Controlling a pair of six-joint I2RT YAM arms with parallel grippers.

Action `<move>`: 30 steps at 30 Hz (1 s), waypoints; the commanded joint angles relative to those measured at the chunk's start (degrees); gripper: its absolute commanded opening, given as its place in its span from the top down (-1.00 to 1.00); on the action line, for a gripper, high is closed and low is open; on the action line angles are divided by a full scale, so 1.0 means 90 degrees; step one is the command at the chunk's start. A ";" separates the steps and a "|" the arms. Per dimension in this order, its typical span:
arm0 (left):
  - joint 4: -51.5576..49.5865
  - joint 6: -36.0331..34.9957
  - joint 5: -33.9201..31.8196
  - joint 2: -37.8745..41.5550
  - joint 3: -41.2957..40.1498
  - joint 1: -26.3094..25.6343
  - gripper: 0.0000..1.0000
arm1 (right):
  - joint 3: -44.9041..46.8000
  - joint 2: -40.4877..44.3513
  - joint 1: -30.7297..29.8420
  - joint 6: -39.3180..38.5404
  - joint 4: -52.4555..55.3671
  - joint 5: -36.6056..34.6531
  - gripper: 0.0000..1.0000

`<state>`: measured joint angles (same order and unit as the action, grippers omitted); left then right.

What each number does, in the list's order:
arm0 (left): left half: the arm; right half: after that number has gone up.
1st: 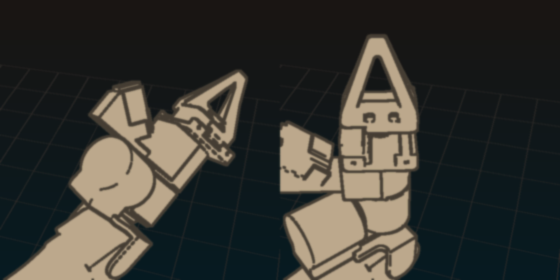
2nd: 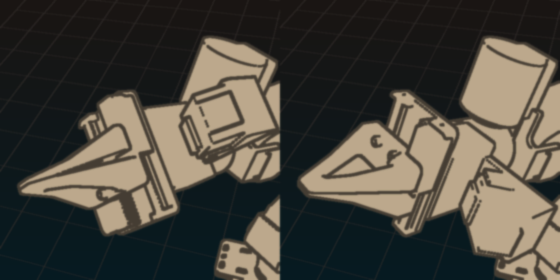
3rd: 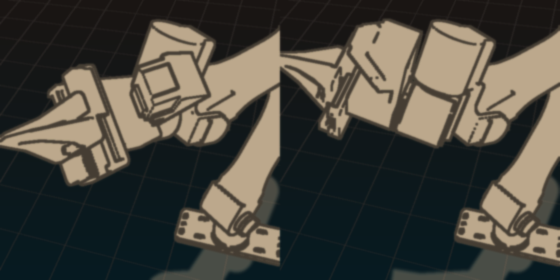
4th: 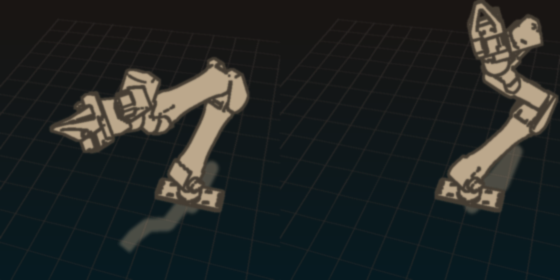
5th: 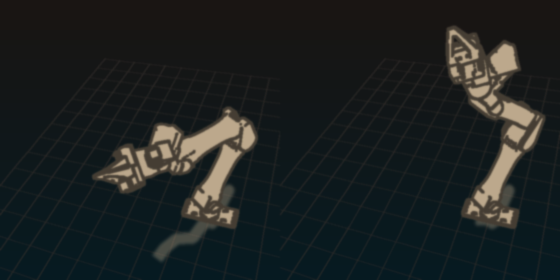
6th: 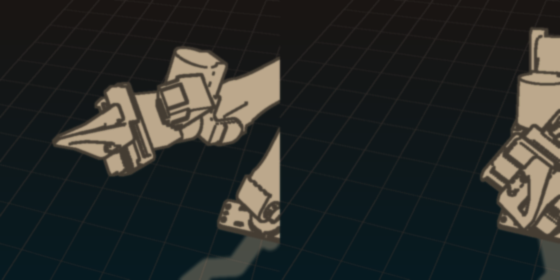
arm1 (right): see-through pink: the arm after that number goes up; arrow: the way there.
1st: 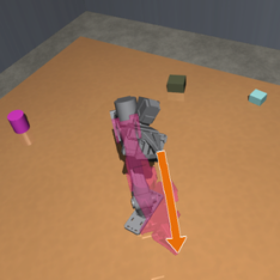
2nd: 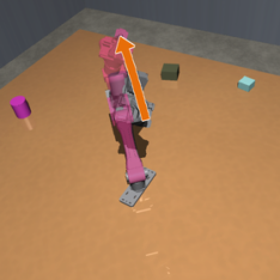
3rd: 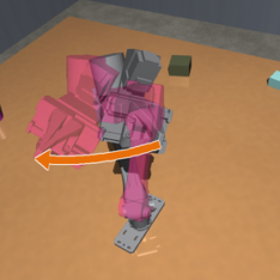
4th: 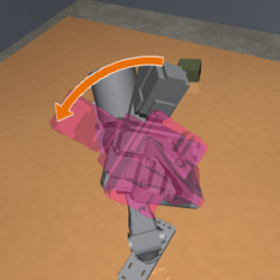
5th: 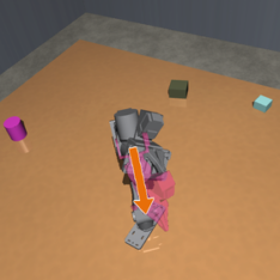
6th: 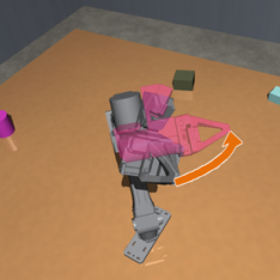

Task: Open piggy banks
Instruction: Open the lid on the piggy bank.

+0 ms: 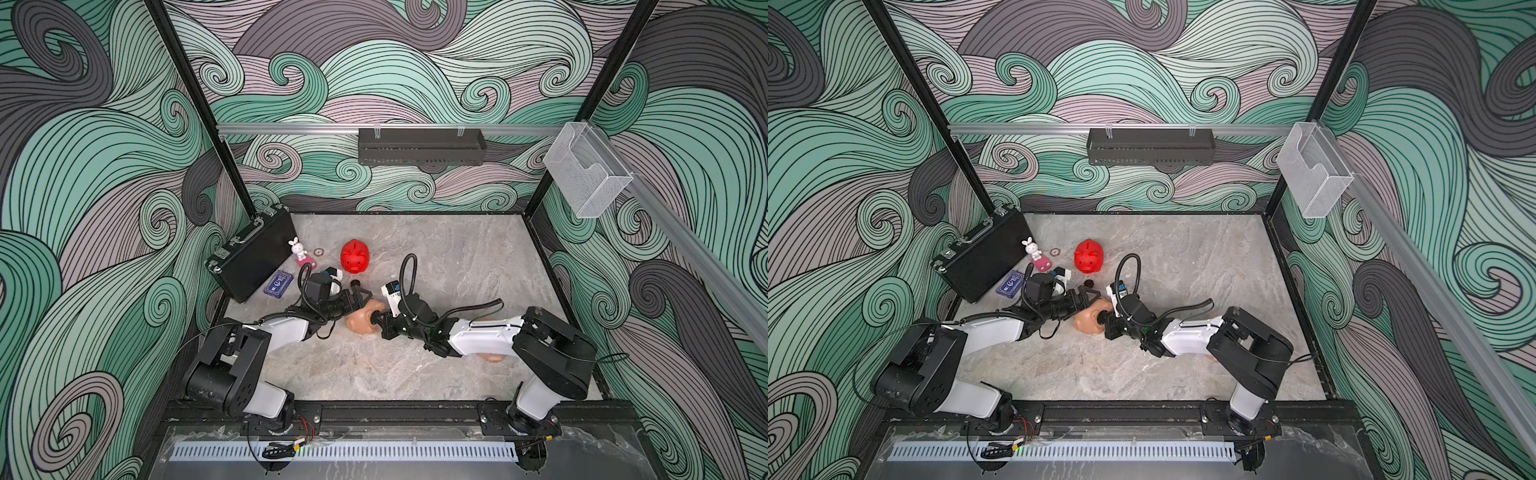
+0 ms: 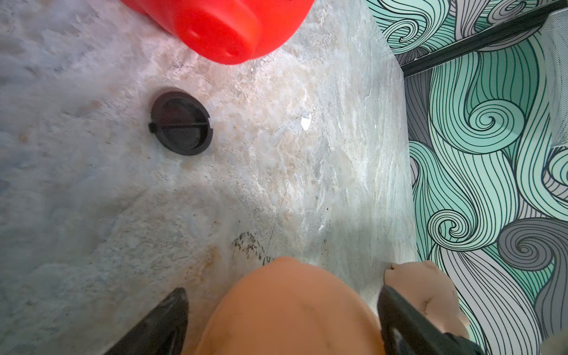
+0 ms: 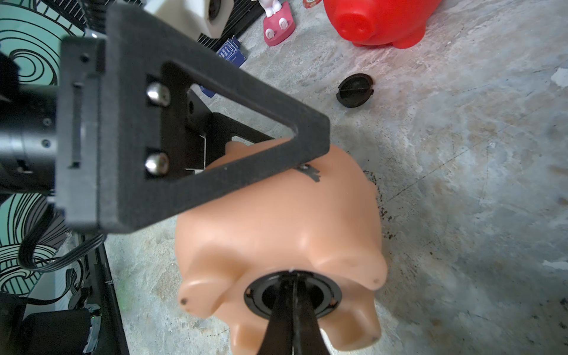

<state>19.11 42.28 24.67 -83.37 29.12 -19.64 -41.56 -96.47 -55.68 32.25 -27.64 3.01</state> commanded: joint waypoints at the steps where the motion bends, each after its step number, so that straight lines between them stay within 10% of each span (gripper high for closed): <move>1: -0.1111 -0.0225 -0.0065 -0.0172 -0.0289 -0.0127 -0.84 | -0.0187 -0.0110 0.0027 0.0307 -0.0126 0.0026 1.00; 16: -0.1118 -0.0226 -0.0075 -0.0174 -0.0287 -0.0128 -0.84 | 0.0184 -0.0043 0.0085 0.1775 -0.1141 0.0237 1.00; 30: -0.1093 -0.0225 -0.0075 -0.0210 -0.0267 -0.0124 -0.84 | 0.0267 -0.0102 0.0055 -0.1375 -0.1134 0.0463 1.00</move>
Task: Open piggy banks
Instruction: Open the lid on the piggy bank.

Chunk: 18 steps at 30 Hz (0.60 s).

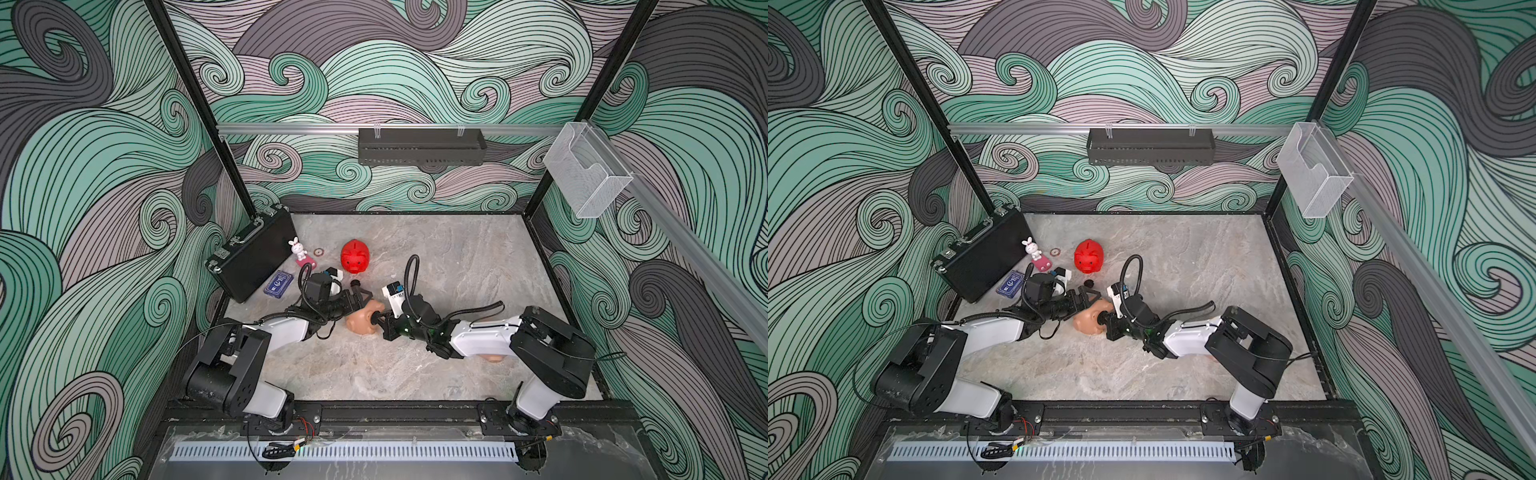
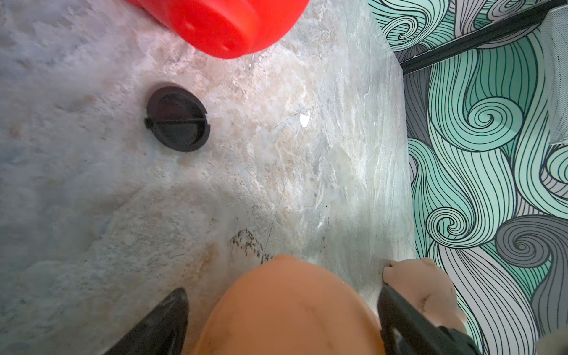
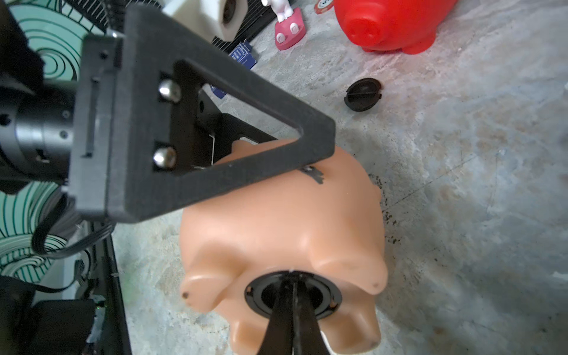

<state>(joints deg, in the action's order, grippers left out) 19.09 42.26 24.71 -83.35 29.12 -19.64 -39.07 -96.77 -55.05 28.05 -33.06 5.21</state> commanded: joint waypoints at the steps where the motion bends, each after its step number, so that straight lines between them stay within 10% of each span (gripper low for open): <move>1: -0.1096 -0.0223 -0.0079 -0.0215 -0.0261 -0.0128 -0.84 | -0.0023 -0.0077 -0.0017 -0.1075 -0.0530 0.0261 1.00; 18: -0.1118 -0.0242 -0.0088 -0.0214 -0.0267 -0.0123 -0.84 | -0.0433 -0.0193 -0.0041 -0.1922 -0.0209 0.0557 1.00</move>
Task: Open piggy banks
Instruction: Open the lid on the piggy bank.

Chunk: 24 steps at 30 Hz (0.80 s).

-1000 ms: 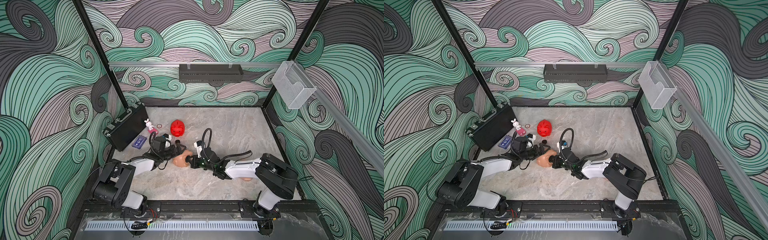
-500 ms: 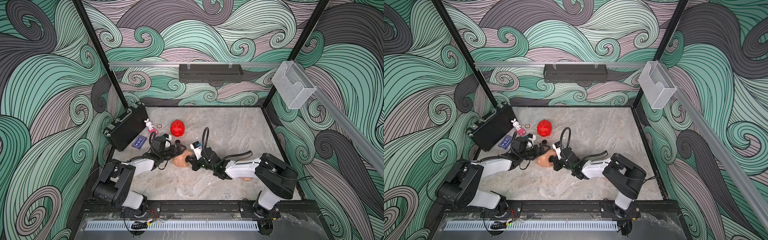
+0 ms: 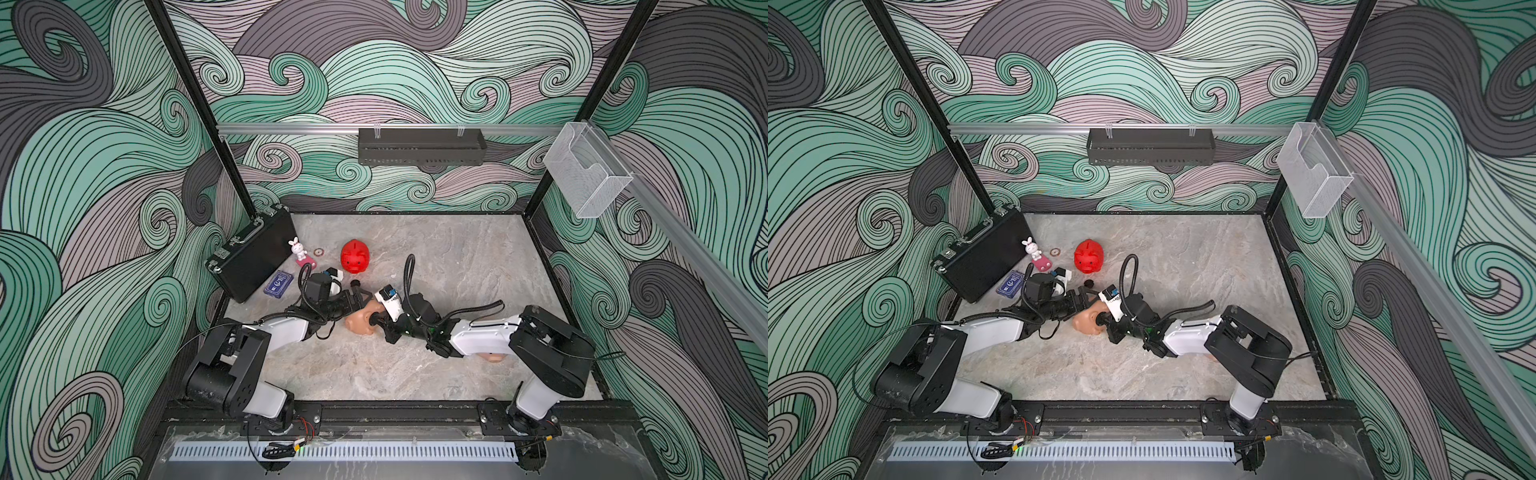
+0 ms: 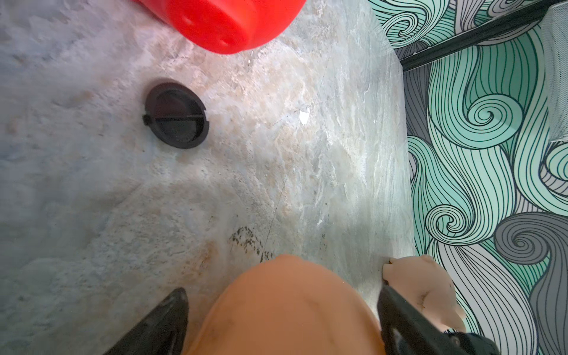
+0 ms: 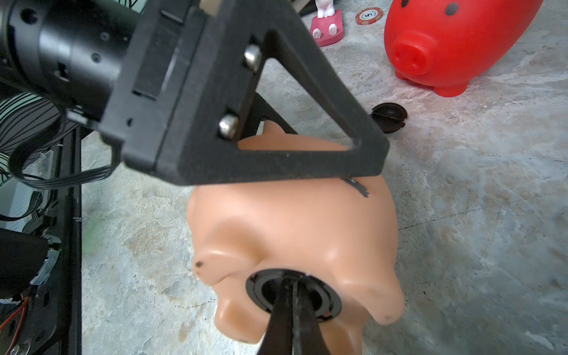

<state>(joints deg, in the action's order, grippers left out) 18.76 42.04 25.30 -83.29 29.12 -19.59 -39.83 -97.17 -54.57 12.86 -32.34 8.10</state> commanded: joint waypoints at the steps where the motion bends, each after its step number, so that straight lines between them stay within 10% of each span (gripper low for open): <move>1: -0.1081 -0.0218 -0.0155 -0.0224 -0.0270 -0.0136 -0.84 | -0.0357 -0.0175 -0.0099 -0.0287 -0.0310 0.0161 1.00; 24: -0.1105 -0.0218 -0.0203 -0.0186 -0.0299 -0.0128 -0.84 | -0.0039 -0.0134 -0.0138 -0.1569 -0.0732 -0.0026 1.00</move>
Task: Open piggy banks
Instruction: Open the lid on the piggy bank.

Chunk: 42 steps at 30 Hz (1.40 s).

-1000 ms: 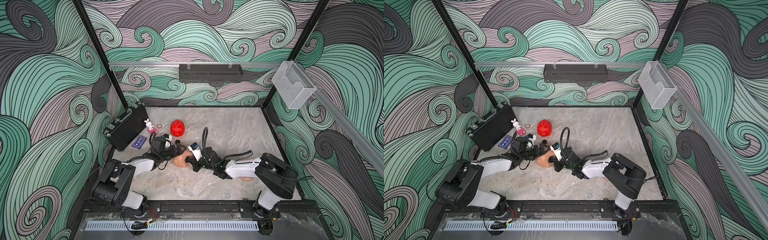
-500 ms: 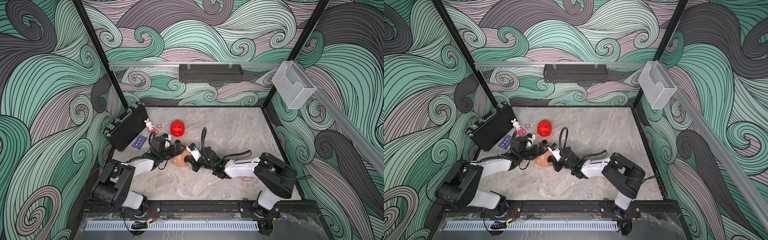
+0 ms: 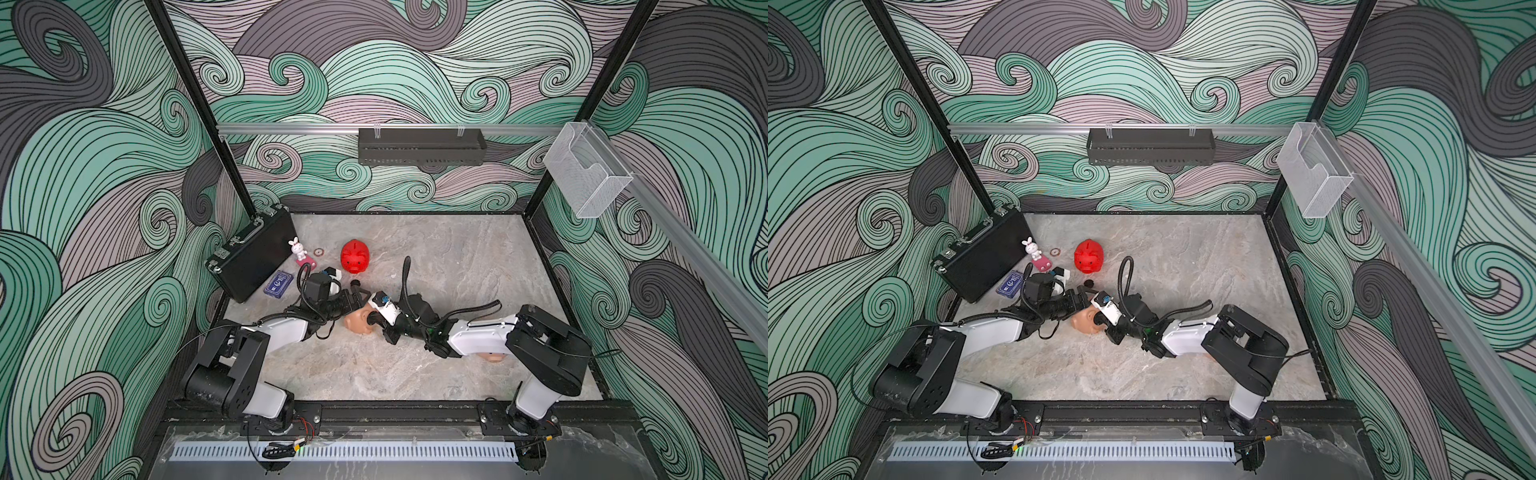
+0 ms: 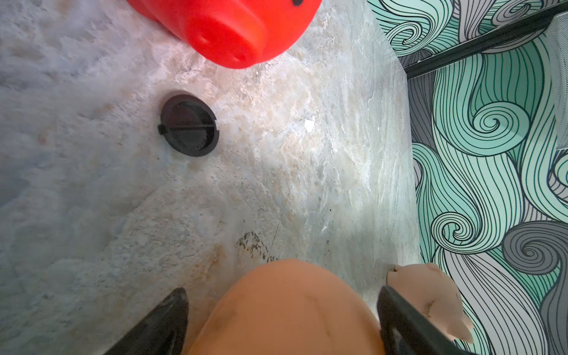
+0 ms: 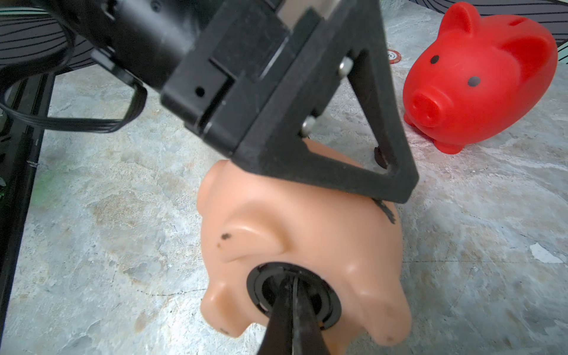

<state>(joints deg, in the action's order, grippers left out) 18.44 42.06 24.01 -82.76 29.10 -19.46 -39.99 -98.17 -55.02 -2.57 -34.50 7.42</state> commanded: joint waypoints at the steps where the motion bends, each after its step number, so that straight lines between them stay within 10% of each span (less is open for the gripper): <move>1: -0.1057 -0.0221 -0.0060 -0.0247 -0.0294 -0.0142 -0.84 | 0.0003 -0.0016 -0.0082 0.0363 -0.0536 -0.0044 1.00; 8: -0.1053 -0.0225 -0.0050 -0.0267 -0.0286 -0.0146 -0.84 | 0.0234 0.0018 -0.0097 0.1204 -0.0929 -0.0180 1.00; 22: -0.1062 -0.0218 -0.0031 -0.0286 -0.0237 -0.0142 -0.84 | 0.0140 0.0168 -0.0280 -0.0791 -0.0203 -0.0412 1.00; 42: -0.1082 -0.0239 -0.0069 -0.0281 -0.0269 -0.0150 -0.84 | 0.0595 0.0444 -0.0282 0.1604 -0.0651 -0.1016 1.00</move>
<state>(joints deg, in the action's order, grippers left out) 17.91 41.65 25.10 -82.78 29.10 -20.05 -35.38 -95.90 -57.43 6.98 -38.41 0.36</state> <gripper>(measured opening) 0.921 0.053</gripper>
